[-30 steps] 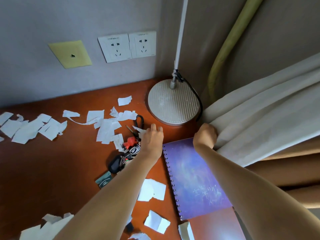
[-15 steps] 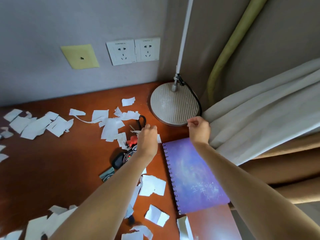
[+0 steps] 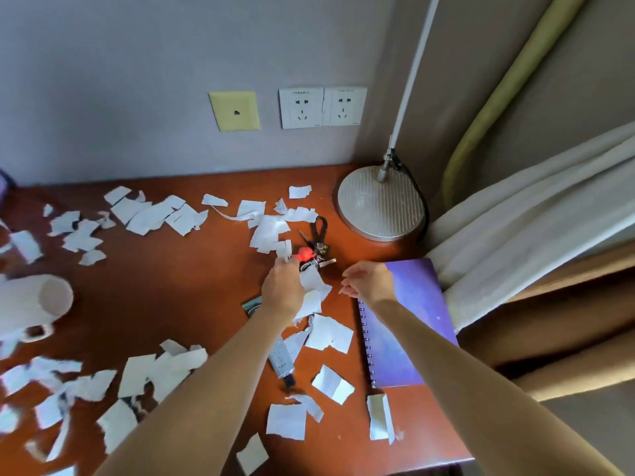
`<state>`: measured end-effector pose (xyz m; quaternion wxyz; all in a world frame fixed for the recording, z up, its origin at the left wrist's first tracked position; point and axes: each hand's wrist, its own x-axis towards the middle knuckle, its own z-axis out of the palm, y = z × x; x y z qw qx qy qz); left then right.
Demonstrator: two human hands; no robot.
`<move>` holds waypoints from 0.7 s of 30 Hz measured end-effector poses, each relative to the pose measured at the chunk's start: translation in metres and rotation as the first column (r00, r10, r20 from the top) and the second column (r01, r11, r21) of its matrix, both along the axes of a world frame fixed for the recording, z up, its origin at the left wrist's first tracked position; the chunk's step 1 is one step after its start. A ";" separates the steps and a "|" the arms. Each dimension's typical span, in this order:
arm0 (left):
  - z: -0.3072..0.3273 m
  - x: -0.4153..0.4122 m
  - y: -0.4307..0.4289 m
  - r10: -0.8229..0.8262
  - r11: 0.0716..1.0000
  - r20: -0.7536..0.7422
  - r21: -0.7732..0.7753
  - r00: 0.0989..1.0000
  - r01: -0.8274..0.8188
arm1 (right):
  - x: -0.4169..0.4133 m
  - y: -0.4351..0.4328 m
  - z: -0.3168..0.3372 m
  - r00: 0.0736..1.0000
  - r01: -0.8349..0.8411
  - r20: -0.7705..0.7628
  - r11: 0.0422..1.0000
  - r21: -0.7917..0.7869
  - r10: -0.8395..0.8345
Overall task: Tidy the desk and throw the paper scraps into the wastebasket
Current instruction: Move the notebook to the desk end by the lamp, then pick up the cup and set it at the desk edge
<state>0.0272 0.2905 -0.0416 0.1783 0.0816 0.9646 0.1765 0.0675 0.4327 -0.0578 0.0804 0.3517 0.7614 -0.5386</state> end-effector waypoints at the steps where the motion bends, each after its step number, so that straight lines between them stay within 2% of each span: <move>1: 0.002 0.005 -0.003 0.025 1.000 -0.001 0.015 1.000 -0.025 | 0.005 -0.001 0.001 1.000 -0.024 -0.004 0.998 0.058 0.024; 6: 0.015 0.031 -0.021 0.132 0.989 -0.019 0.073 0.991 -0.131 | 0.028 -0.015 0.014 0.990 -0.129 -0.021 0.966 0.224 0.137; 9: 0.024 0.048 -0.037 0.184 0.981 -0.001 0.068 0.983 -0.184 | 0.038 -0.030 0.016 0.986 -0.155 -0.034 0.969 0.193 0.164; 13: 0.030 0.070 -0.066 0.230 0.971 0.026 0.054 0.973 -0.231 | 0.049 -0.057 0.018 0.975 -0.203 -0.038 0.951 0.233 0.217; 21: 0.044 0.088 -0.139 0.438 0.884 0.045 0.163 0.898 -0.439 | 0.044 -0.145 0.036 0.946 -0.312 -0.091 0.950 0.021 0.312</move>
